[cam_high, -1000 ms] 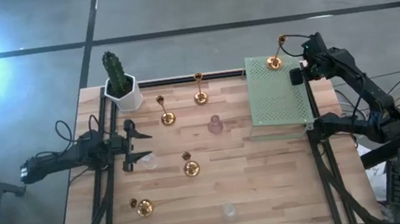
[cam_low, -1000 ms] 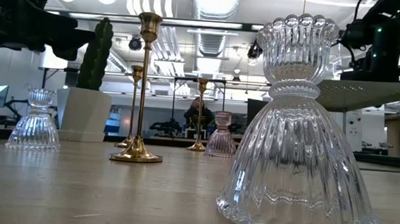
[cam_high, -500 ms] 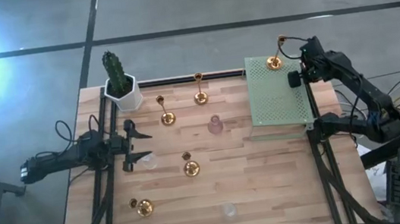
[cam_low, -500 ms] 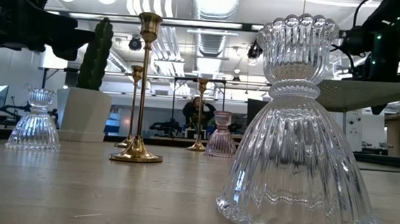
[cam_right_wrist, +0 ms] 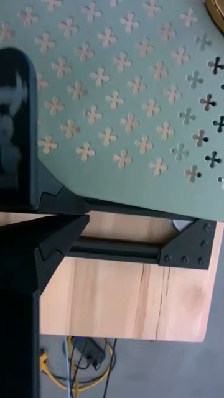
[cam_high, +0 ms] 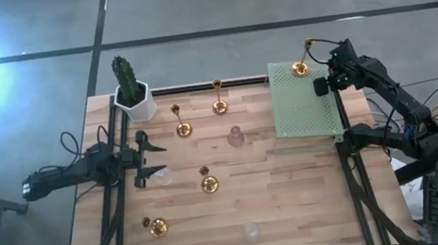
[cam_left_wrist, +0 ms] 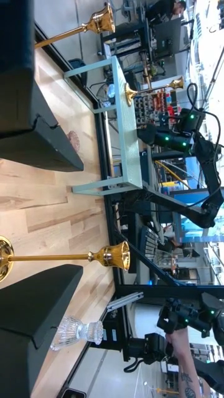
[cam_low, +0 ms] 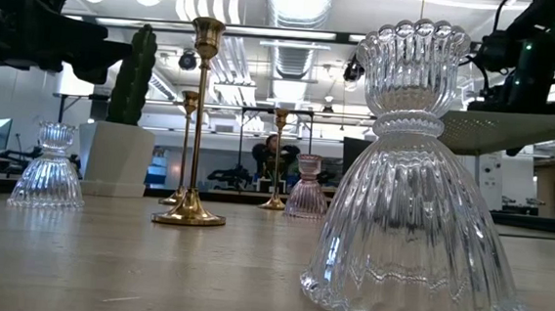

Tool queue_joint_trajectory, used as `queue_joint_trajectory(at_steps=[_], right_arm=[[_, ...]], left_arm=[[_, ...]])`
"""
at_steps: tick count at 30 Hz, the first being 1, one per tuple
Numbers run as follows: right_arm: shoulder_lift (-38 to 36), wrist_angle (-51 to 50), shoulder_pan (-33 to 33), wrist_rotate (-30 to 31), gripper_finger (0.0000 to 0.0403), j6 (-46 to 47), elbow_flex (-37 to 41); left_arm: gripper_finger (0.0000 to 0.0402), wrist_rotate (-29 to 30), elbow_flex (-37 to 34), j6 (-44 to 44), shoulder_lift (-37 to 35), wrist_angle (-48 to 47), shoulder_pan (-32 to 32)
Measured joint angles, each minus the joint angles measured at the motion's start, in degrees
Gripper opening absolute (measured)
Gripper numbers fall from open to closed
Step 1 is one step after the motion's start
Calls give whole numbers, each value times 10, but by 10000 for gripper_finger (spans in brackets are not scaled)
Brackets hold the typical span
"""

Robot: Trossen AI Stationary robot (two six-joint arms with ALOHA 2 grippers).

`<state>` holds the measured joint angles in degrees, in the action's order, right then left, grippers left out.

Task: Pick & Place candle stick holders
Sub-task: Adjust the shelf

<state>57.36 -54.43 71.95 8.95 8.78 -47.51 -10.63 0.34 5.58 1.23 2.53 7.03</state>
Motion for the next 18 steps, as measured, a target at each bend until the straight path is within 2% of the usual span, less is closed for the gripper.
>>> queue_joint_trajectory(at_steps=[18], right_arm=[[0, 3, -16, -23, 8, -18, 0]], left_arm=[[262, 0, 0, 0, 0, 0, 0]])
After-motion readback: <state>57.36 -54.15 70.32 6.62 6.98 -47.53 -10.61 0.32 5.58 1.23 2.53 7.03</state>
